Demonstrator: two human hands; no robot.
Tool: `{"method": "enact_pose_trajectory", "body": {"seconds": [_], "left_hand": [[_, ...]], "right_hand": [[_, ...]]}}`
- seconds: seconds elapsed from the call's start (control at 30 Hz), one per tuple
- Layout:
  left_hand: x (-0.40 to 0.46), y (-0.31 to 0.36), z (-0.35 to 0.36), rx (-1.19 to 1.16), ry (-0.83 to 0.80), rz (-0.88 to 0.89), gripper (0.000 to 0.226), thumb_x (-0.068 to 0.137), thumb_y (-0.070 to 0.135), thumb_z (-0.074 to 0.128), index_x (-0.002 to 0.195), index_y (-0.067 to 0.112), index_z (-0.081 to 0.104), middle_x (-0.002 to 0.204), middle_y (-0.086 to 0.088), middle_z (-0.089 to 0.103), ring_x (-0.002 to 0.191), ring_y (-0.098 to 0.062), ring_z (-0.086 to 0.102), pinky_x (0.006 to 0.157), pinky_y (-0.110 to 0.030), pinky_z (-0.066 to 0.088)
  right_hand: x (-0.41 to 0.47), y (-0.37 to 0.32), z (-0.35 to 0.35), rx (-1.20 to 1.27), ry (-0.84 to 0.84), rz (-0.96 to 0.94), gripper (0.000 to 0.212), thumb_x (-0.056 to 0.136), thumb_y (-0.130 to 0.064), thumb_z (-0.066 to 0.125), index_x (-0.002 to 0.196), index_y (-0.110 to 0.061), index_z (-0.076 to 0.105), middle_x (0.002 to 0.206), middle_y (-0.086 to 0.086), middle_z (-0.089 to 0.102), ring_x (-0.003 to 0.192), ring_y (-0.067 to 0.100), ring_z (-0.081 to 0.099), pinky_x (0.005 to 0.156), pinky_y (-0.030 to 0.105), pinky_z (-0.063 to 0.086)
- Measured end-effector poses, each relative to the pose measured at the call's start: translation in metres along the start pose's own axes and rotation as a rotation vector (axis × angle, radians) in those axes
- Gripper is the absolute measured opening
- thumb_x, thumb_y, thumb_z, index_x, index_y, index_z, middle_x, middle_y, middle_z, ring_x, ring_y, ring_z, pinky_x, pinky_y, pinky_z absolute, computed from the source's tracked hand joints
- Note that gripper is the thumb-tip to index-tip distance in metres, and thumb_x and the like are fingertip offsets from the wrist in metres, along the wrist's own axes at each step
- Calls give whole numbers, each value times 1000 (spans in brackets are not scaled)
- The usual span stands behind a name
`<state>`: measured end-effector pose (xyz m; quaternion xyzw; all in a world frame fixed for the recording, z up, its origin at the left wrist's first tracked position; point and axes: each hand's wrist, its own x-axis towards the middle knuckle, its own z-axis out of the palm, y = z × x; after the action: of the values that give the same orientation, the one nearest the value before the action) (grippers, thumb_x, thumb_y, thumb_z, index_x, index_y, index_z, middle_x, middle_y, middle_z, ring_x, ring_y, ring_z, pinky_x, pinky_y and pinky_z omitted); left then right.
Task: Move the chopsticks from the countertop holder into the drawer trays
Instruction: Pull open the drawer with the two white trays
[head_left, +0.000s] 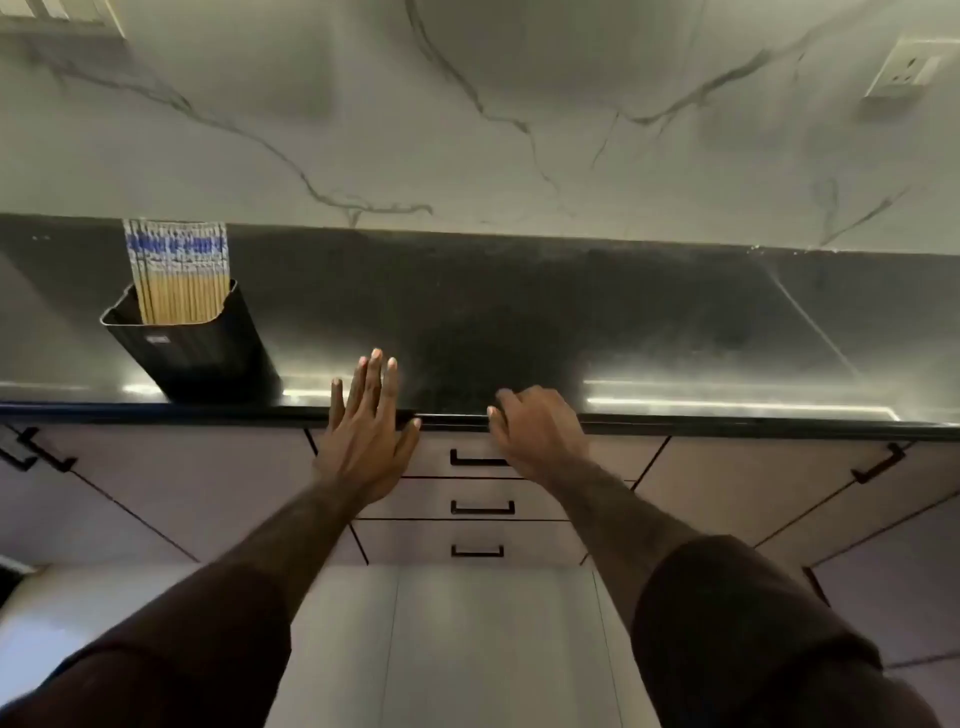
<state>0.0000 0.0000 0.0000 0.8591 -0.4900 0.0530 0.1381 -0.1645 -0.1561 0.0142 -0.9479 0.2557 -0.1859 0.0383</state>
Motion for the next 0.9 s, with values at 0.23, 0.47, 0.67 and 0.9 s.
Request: {"method": "enact_pose_trajectory", "body": {"seconds": [0.23, 0.47, 0.67, 0.9], "left_hand": [[-33, -7, 77, -32, -133, -94, 76, 90, 57, 8, 148, 12, -14, 158, -11, -18, 146, -24, -16, 118, -46, -7], [-53, -34, 148, -95, -178, -138, 78, 88, 59, 5, 149, 14, -13, 159, -11, -16, 146, -23, -16, 117, -41, -9], [-54, -54, 175, -136, -163, -170, 74, 93, 52, 19, 149, 16, -15, 158, -8, -19, 146, -20, -17, 117, -40, -9], [-52, -65, 170, -139, -121, -124, 76, 93, 53, 18, 150, 11, -9, 159, -10, -14, 148, -23, -11, 119, -44, -2]], "right_hand": [[-23, 7, 75, -61, -222, 58, 22, 99, -28, 45, 99, -14, 62, 86, 5, 66, 71, 17, 54, 69, 29, 46], [-6, 26, 152, 31, -606, 321, 41, 99, -36, 38, 130, -12, 47, 126, 12, 57, 114, 29, 53, 99, 41, 44], [0, 32, 201, 17, -720, 405, 57, 102, -36, 34, 152, -14, 22, 159, 10, 22, 147, 29, 18, 122, 40, 12], [-14, 22, 198, -19, -677, 400, 48, 101, -29, 37, 146, -12, 33, 150, 10, 36, 138, 30, 32, 120, 44, 19]]}}
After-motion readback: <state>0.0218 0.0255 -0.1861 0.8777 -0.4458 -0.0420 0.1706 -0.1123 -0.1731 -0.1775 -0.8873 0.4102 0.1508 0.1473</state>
